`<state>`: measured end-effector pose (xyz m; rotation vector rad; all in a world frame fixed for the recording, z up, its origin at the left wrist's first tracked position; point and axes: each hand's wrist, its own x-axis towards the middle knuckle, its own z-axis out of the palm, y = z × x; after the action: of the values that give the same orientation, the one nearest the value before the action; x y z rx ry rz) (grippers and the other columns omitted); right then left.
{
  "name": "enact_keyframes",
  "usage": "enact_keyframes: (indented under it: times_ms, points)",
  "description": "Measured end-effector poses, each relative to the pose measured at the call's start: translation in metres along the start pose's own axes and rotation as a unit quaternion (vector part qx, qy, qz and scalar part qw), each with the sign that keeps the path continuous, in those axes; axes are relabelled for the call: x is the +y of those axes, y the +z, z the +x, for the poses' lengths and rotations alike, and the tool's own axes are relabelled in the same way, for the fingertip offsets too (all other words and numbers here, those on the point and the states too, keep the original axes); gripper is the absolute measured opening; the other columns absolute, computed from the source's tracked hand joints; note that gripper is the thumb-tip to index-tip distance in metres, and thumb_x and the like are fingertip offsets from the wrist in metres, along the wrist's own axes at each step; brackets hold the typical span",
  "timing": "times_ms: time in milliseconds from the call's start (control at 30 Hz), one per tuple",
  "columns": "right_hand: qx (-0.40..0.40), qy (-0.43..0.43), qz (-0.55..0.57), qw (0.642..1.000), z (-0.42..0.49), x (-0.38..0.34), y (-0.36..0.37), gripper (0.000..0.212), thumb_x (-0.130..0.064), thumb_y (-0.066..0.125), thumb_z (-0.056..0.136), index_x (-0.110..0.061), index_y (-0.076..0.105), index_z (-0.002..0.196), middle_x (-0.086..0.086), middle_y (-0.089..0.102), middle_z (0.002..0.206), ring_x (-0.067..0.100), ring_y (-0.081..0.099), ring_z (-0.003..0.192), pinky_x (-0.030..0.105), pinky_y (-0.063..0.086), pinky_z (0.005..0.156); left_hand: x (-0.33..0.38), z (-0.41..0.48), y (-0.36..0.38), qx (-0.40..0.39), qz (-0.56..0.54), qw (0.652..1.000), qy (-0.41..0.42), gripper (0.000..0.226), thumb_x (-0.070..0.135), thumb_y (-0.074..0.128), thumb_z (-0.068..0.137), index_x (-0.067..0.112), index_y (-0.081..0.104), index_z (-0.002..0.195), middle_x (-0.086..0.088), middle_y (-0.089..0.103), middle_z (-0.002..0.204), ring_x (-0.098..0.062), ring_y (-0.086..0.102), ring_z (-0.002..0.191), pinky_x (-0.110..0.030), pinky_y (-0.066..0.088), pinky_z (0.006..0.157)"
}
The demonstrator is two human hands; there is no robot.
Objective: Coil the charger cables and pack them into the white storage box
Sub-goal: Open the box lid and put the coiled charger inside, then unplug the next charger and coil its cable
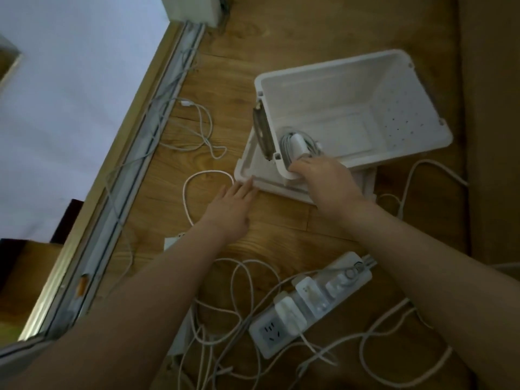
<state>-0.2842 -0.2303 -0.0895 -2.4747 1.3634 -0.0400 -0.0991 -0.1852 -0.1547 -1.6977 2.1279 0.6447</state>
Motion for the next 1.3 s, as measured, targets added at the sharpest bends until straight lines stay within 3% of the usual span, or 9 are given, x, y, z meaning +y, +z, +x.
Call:
enact_keyframes:
  times_ms: [200,300,400,633,767,867,1000,1133,1300]
  points:
    - [-0.007,0.058,-0.003,0.998,0.000,-0.019,0.017,0.047,0.007,0.048,0.086,-0.011,0.045,0.129,0.012,0.051,0.126,0.029,0.048,0.112,0.033,0.038,0.090,-0.013,-0.060,-0.011,0.097,-0.065,0.991,-0.061,0.049,0.019,0.041,0.095,0.019,0.031,0.143,-0.002,0.027,0.151,-0.020,0.023,0.139,-0.045,0.011,0.114]
    - [0.099,0.020,0.045,0.994,-0.015,-0.048,0.018,0.049,0.012,0.048,0.080,-0.004,0.046,0.127,0.016,0.049,0.124,0.029,0.049,0.106,0.027,0.035,0.082,-0.031,-0.111,-0.016,0.251,-0.214,0.935,-0.133,0.031,0.016,0.044,0.096,0.017,0.052,0.126,-0.004,0.054,0.125,-0.022,0.049,0.114,-0.039,0.037,0.098]
    - [0.142,-0.066,0.099,0.983,-0.033,-0.086,0.029,0.040,0.011,0.052,0.080,-0.005,0.054,0.117,0.014,0.056,0.112,0.021,0.053,0.095,0.024,0.039,0.082,-0.048,-0.161,-0.006,0.318,-0.327,0.862,-0.221,0.025,0.007,0.046,0.094,0.011,0.058,0.116,-0.003,0.058,0.113,-0.014,0.053,0.096,-0.029,0.042,0.081]
    - [-0.142,-0.139,0.163,0.966,-0.038,-0.158,0.058,0.030,-0.004,0.049,0.090,-0.020,0.054,0.115,-0.002,0.051,0.119,0.015,0.054,0.098,0.027,0.047,0.076,-0.065,-0.206,0.074,0.162,-0.510,0.785,-0.314,0.037,0.001,0.043,0.093,0.012,0.054,0.127,-0.003,0.055,0.123,-0.018,0.050,0.115,-0.026,0.039,0.086]
    - [-0.005,-0.300,0.157,0.941,-0.041,-0.182,0.064,0.013,-0.001,0.051,0.074,-0.010,0.061,0.076,0.006,0.060,0.076,0.021,0.057,0.068,0.025,0.041,0.053,-0.059,-0.207,0.085,0.075,-0.602,0.750,-0.264,0.036,0.021,0.048,0.096,0.018,0.050,0.131,0.002,0.054,0.126,-0.012,0.050,0.112,-0.019,0.041,0.080]
    - [0.061,-0.359,0.157,0.918,-0.035,-0.202,0.061,0.013,-0.005,0.048,0.077,-0.007,0.061,0.076,0.008,0.059,0.076,0.019,0.052,0.070,0.024,0.042,0.064,-0.068,-0.208,0.078,0.047,-0.647,0.728,-0.220,0.025,0.033,0.048,0.094,0.036,0.058,0.118,0.017,0.059,0.116,-0.003,0.053,0.109,-0.018,0.041,0.083]
    - [-0.174,-0.183,-0.017,0.967,-0.012,-0.224,0.059,0.026,-0.028,0.043,0.097,-0.009,0.057,0.108,0.008,0.055,0.111,0.022,0.054,0.102,0.030,0.040,0.076,-0.068,-0.204,0.074,0.017,-0.662,0.724,-0.193,0.026,0.023,0.051,0.094,0.043,0.054,0.110,0.028,0.058,0.105,0.014,0.052,0.095,-0.013,0.041,0.078]
    - [-0.342,-0.014,-0.064,0.937,0.015,-0.240,0.076,0.040,-0.037,0.034,0.099,-0.010,0.056,0.118,0.007,0.054,0.124,0.023,0.050,0.114,0.031,0.032,0.081,-0.072,-0.198,0.075,0.014,-0.666,0.713,-0.220,0.035,0.014,0.055,0.092,0.025,0.055,0.126,0.010,0.061,0.113,-0.001,0.055,0.102,-0.021,0.042,0.083]
    - [-0.442,0.065,-0.029,0.894,0.021,-0.255,0.085,0.037,-0.029,0.045,0.096,-0.005,0.053,0.124,0.011,0.056,0.120,0.027,0.051,0.116,0.034,0.041,0.087,-0.071,-0.190,0.076,-0.024,-0.631,0.734,-0.249,0.020,0.023,0.058,0.091,0.013,0.066,0.107,-0.001,0.066,0.102,-0.013,0.060,0.097,-0.032,0.049,0.084]
